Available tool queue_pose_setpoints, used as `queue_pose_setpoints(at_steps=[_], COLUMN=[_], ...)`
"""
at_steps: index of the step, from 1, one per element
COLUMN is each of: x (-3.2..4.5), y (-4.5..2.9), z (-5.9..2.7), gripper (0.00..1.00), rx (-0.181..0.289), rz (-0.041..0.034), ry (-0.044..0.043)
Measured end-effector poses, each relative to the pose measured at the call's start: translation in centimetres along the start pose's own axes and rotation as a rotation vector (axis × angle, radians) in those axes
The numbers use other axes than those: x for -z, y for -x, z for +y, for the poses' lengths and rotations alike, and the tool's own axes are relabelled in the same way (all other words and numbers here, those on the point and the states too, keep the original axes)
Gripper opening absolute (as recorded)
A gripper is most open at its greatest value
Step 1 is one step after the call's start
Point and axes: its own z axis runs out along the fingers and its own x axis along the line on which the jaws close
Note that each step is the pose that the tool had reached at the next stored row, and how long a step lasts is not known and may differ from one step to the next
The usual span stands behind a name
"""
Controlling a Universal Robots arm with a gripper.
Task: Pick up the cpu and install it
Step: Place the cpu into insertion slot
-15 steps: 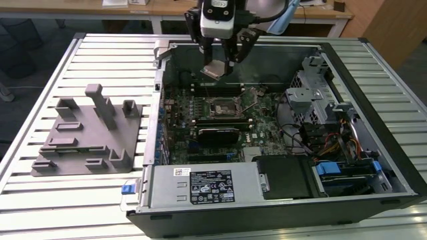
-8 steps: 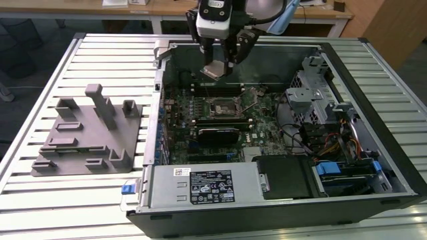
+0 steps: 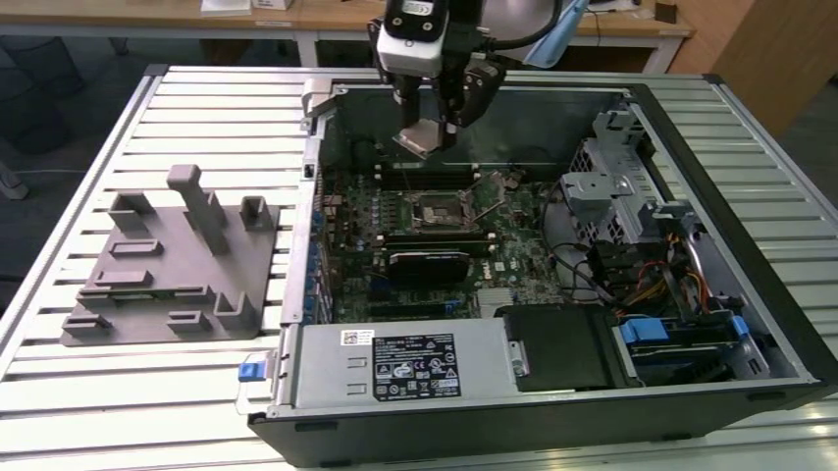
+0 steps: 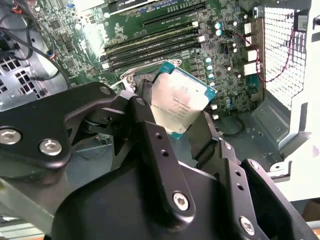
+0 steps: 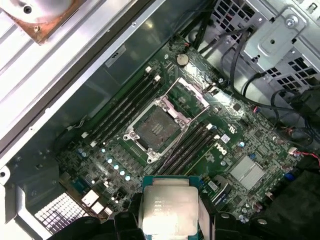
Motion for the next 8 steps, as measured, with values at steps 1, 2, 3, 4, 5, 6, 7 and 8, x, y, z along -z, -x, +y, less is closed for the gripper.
queue_pose_setpoints(at_steps=[1,2,3,4,5,6,7,8], x=[-0.05,-0.05,-0.06,-0.07,-0.08,-0.09,-0.10,-0.10], y=[0.00,0.00,0.00,0.00,0.00,0.00,0.00,0.00], z=[0.00,0.00,0.00,0.00,0.00,0.00,0.00,0.00], gripper=[0.53,0.53,0.53,0.53,0.53,0.53,0.53,0.53], rx=[-0.035,-0.045,-0.054,-0.063,-0.073,-0.083,-0.092,-0.101], rz=[-0.0009,-0.0012,-0.0014,-0.0016,-0.0019,-0.0021,-0.0023,-0.0025], ry=[-0.0006,-0.0007,-0.0009,-0.0010,-0.0011,-0.0012,-0.0014,-0.0015])
